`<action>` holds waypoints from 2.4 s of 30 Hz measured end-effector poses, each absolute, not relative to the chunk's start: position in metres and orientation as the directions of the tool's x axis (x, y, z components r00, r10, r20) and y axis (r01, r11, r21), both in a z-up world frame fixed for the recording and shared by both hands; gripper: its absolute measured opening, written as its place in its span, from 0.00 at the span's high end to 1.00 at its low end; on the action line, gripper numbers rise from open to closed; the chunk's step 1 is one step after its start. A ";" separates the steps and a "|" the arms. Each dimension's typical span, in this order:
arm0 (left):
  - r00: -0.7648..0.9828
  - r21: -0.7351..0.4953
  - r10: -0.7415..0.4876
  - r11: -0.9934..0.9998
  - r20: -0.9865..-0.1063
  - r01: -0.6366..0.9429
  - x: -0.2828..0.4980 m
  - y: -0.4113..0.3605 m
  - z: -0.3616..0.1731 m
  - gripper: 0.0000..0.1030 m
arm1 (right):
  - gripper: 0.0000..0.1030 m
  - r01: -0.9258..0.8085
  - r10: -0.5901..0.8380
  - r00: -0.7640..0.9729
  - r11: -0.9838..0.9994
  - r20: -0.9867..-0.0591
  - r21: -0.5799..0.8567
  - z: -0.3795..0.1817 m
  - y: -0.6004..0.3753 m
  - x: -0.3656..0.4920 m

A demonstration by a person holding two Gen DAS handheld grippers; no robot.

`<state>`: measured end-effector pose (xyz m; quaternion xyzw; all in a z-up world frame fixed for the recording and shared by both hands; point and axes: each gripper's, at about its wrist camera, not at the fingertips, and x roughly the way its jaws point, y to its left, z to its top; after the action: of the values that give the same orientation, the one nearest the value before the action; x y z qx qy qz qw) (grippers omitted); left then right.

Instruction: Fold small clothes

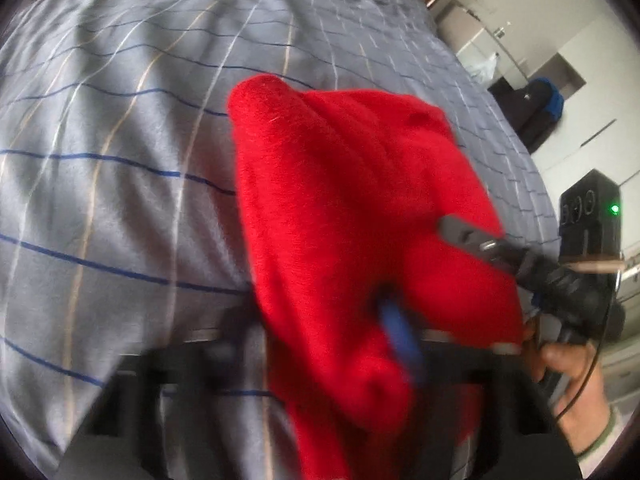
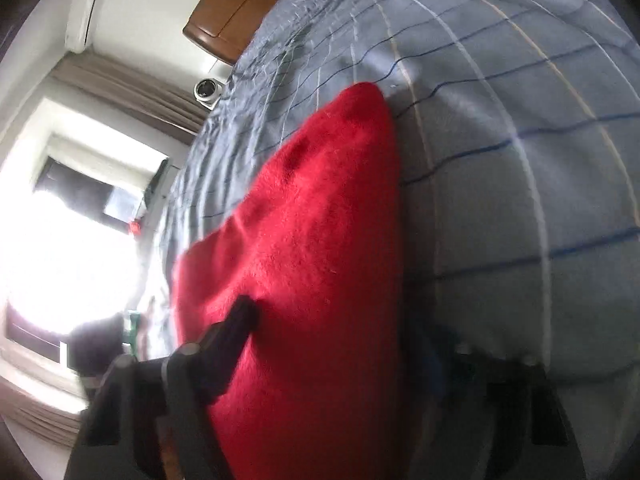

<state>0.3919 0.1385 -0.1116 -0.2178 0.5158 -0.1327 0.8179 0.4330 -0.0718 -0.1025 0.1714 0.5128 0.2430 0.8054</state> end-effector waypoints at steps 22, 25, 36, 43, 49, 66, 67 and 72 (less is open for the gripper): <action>0.638 -0.242 -0.172 0.970 -0.751 -0.023 0.307 0.148 -0.050 0.41 | 0.14 -0.381 0.304 0.613 0.922 -0.730 0.064 -0.016 -0.037 0.378; 0.704 -0.154 -0.074 0.987 -0.706 -0.051 0.261 0.140 -0.035 0.15 | 0.07 -0.360 0.267 0.630 0.933 -0.729 0.031 -0.028 -0.064 0.336; 0.771 -0.024 0.151 0.977 -0.619 -0.211 0.175 0.119 0.017 0.01 | 0.00 -0.327 0.240 0.671 0.945 -0.702 0.011 0.011 -0.096 0.207; 0.763 0.008 0.194 0.971 -0.616 -0.240 0.149 0.111 0.025 0.01 | 0.00 -0.356 0.227 0.705 0.933 -0.672 -0.057 0.039 -0.080 0.166; 0.753 0.060 0.223 0.969 -0.619 -0.238 0.127 0.100 0.028 0.01 | 0.00 -0.368 0.230 0.704 0.927 -0.672 -0.069 0.046 -0.070 0.144; 0.702 0.087 0.179 0.982 -0.690 -0.165 0.063 0.079 0.022 0.00 | 0.00 -0.285 0.213 0.631 0.958 -0.746 0.033 0.041 -0.098 0.099; 0.691 0.096 0.190 0.980 -0.697 -0.173 0.062 0.079 0.025 0.00 | 0.00 -0.289 0.211 0.637 0.957 -0.741 0.023 0.044 -0.096 0.096; 0.675 0.086 0.150 0.988 -0.722 -0.128 0.047 0.081 0.036 0.00 | 0.00 -0.368 0.238 0.623 0.930 -0.745 -0.011 0.063 -0.084 0.077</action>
<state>0.0474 0.0811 0.0364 0.0139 0.3959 0.0760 0.9150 0.0770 -0.0835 0.0634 -0.0815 0.4001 0.1689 0.8971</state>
